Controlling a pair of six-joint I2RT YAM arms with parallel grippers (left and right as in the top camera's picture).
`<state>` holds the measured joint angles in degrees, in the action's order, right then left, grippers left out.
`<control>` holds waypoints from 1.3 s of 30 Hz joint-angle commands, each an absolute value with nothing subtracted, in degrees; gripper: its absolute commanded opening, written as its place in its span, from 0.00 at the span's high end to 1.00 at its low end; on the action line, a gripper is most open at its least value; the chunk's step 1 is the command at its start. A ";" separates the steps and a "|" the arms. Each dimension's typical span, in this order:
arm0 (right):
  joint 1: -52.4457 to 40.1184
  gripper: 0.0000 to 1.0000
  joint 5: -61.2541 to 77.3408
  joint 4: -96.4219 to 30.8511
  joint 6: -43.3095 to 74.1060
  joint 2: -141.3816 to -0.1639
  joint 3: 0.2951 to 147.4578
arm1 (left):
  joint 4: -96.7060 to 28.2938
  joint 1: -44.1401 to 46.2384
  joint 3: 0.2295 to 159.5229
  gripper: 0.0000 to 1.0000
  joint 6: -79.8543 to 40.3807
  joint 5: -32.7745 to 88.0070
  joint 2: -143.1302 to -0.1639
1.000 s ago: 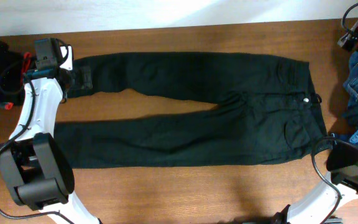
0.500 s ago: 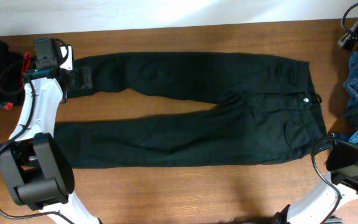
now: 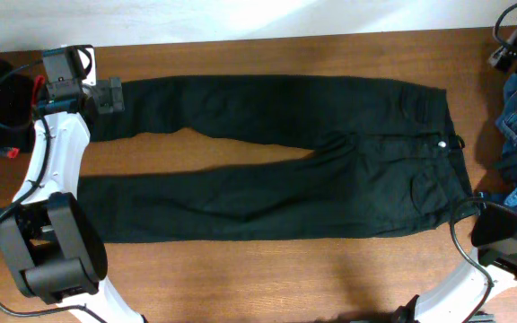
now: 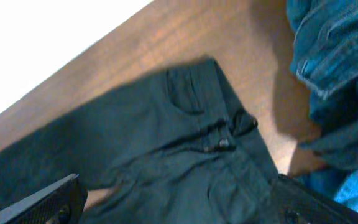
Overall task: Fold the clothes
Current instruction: 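Lift the left gripper off the leg end and move it left, then move left gripper to lower leg hem, right gripper to lower waistband corner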
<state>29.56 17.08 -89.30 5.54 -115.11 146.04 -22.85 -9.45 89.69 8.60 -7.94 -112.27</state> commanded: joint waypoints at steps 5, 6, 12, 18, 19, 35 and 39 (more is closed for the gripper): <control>29.34 0.01 18.65 -90.63 4.23 -114.34 146.17 | -27.57 -9.19 90.32 0.01 7.31 -0.01 -110.52; 29.50 0.01 18.68 -92.29 2.83 -114.24 146.21 | -29.50 -9.15 90.32 0.01 7.33 2.50 -110.48; 29.76 0.00 17.41 -97.34 -0.47 -112.55 146.21 | -40.40 -9.15 90.32 0.01 7.33 8.58 -107.31; 29.76 0.00 12.84 -97.34 0.25 -103.53 146.12 | -45.56 -9.15 90.32 0.00 6.59 8.58 -94.45; 29.76 0.01 11.33 -97.34 1.48 -101.27 145.88 | -46.48 -9.17 90.32 0.00 5.52 8.60 -91.90; 29.65 0.01 10.28 -93.86 8.05 -71.11 103.83 | -65.23 -8.80 85.80 0.01 0.97 1.06 -74.35; 29.65 0.01 9.91 -88.95 8.03 -71.79 92.25 | -62.61 -8.97 79.33 0.01 -3.46 -0.30 -74.35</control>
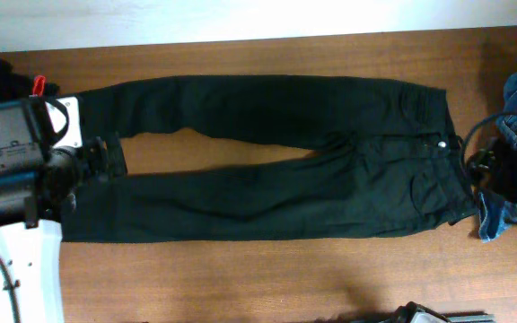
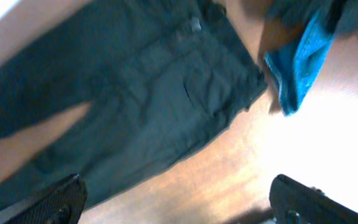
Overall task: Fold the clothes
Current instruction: 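Move left gripper to lower leg hem, right gripper to lower waistband corner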
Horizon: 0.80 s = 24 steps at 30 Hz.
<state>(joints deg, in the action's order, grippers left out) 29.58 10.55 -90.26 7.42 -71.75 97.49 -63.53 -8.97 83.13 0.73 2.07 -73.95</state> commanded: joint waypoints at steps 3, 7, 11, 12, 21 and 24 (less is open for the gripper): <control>29.65 0.01 8.40 -85.36 8.14 -72.95 83.99 | -59.53 -10.55 74.48 0.00 -6.96 -0.97 -74.32; 29.65 0.01 2.55 -81.93 12.56 -74.13 77.69 | -54.35 -14.41 68.82 0.01 -9.19 -0.84 -74.35; 29.65 0.01 -0.95 -78.50 16.88 -74.30 74.43 | -47.37 -17.87 62.70 0.01 -9.85 1.06 -74.35; 29.65 0.01 -1.41 -77.36 17.76 -74.30 73.80 | -45.87 -18.41 61.32 0.00 -9.89 1.54 -74.35; 29.71 0.01 -1.65 -65.60 24.43 -76.69 66.81 | -41.21 -22.00 53.56 0.01 -16.88 2.35 -74.41; 29.71 0.01 -2.46 -64.66 24.53 -79.40 66.15 | -42.54 -22.09 53.32 0.01 -20.47 2.37 -74.41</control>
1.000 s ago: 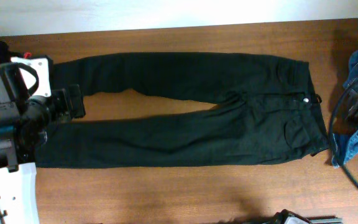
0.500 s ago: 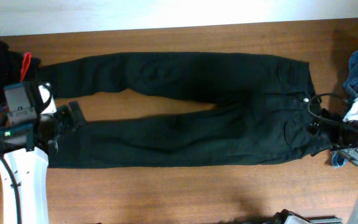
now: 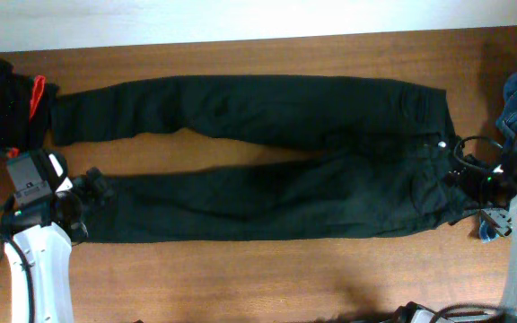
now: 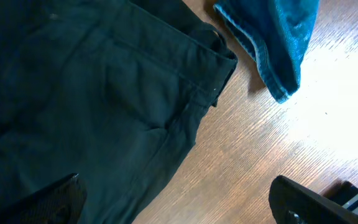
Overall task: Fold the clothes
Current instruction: 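Move left gripper to lower leg hem, right gripper to lower waistband corner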
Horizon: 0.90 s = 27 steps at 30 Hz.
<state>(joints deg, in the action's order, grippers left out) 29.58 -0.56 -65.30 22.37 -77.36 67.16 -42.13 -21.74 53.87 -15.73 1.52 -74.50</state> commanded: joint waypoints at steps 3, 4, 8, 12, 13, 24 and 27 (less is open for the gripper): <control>29.82 0.01 -2.46 -64.03 24.53 -82.94 65.47 | -42.98 -22.09 53.32 0.01 -21.91 2.35 -74.41; 30.00 0.01 -2.42 -63.75 24.56 -84.09 65.19 | -43.13 -22.09 53.32 0.01 -22.35 2.35 -74.41; 31.77 0.01 -2.09 -62.87 27.55 -88.18 63.94 | -43.51 -22.22 53.28 0.01 -23.94 2.28 -74.41; 34.20 0.02 -0.34 -61.14 27.53 -89.95 63.11 | -43.42 -23.53 53.28 0.01 -24.25 2.13 -74.46; 34.61 0.01 0.36 -60.86 27.53 -90.06 63.09 | -43.42 -23.94 53.28 0.00 -24.27 2.13 -74.48; 35.16 0.01 0.99 -56.14 27.53 -90.11 60.29 | -41.15 -25.85 53.28 0.01 -28.71 1.52 -77.78; 35.16 0.01 1.93 -53.67 27.44 -90.11 58.35 | -41.08 -25.93 53.28 0.01 -28.69 1.50 -79.70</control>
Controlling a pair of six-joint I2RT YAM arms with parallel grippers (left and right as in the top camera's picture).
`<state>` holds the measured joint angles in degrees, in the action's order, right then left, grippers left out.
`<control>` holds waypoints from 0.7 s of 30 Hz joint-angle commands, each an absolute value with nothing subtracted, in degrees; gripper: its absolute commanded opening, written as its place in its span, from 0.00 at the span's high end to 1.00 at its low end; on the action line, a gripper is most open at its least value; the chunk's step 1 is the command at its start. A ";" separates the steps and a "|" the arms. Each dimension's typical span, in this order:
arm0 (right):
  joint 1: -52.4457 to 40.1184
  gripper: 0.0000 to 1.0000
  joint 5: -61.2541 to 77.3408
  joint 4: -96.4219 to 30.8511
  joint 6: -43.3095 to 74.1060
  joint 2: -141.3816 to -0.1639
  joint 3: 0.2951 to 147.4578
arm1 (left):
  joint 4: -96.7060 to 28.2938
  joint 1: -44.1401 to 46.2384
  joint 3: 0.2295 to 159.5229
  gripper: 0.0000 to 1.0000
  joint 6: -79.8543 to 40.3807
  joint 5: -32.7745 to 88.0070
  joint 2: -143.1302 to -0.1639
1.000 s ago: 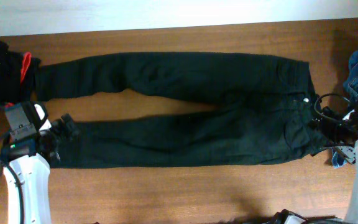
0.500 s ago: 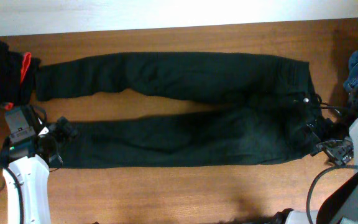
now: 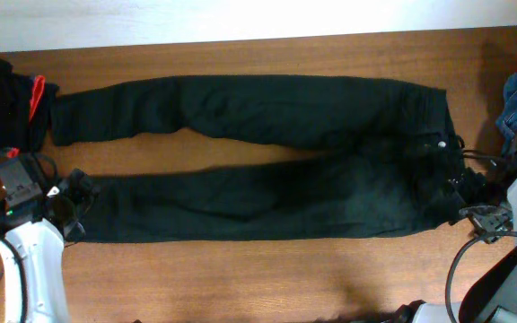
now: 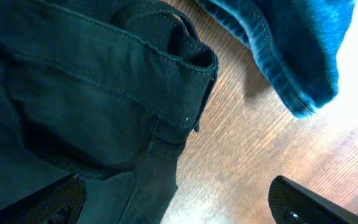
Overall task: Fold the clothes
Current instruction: 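Move left gripper to lower leg hem, right gripper to lower waistband corner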
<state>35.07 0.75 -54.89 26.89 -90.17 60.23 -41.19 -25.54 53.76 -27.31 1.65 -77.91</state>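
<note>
Black trousers (image 3: pixel 267 152) lie flat across the wooden table, waistband to the right and both legs running left. My left gripper (image 3: pixel 74 205) sits at the hem of the near leg, its fingers apart and dark against the cloth. At the near corner of the waistband is my right gripper (image 3: pixel 465 193). In the right wrist view that gripper (image 4: pixel 178 199) is open low over the waistband corner (image 4: pixel 166 81), one finger over the cloth and the other over bare wood.
A heap of blue jeans lies at the right edge, its hem (image 4: pixel 291 56) close to the waistband. A black garment with a red patch (image 3: pixel 3 112) sits at the far left. Bare wood (image 3: pixel 267 269) runs along the front.
The right gripper has come lower and closer to the waistband corner, which now fills more of the wrist view. The left gripper has shifted slightly left at the near leg's hem.
At first my left gripper was at the far leg's hem and the right arm stood off the trousers at the front right. Then both arms were high, left over the near leg's end, right by the waistband. Now both are low at the hem and the waistband corner.
</note>
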 commanded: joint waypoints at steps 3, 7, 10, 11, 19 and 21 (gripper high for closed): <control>35.16 0.01 4.34 -50.22 25.30 -90.11 56.36 | -40.16 -26.52 53.28 0.01 -28.73 1.52 -81.76; 35.16 0.02 4.27 -47.62 25.28 -90.11 54.11 | -39.64 -28.25 53.28 0.01 -29.32 2.13 -83.88; 35.16 0.01 4.29 -44.91 24.23 -90.11 52.66 | -39.90 -29.23 53.28 0.01 -29.30 4.36 -84.62; 35.16 0.01 4.32 -44.12 24.23 -90.11 52.27 | -39.90 -29.36 53.28 0.01 -29.32 4.80 -84.64; 34.79 0.00 4.32 -38.92 23.46 -90.11 49.52 | -41.12 -29.91 53.28 0.00 -29.34 4.49 -84.64; 34.79 0.02 4.32 -38.26 22.79 -90.11 49.21 | -41.17 -30.70 53.28 0.01 -30.44 3.66 -84.64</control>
<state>35.07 4.14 -38.87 23.77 -90.19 49.95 -41.04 -29.58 53.76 -28.73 3.86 -84.14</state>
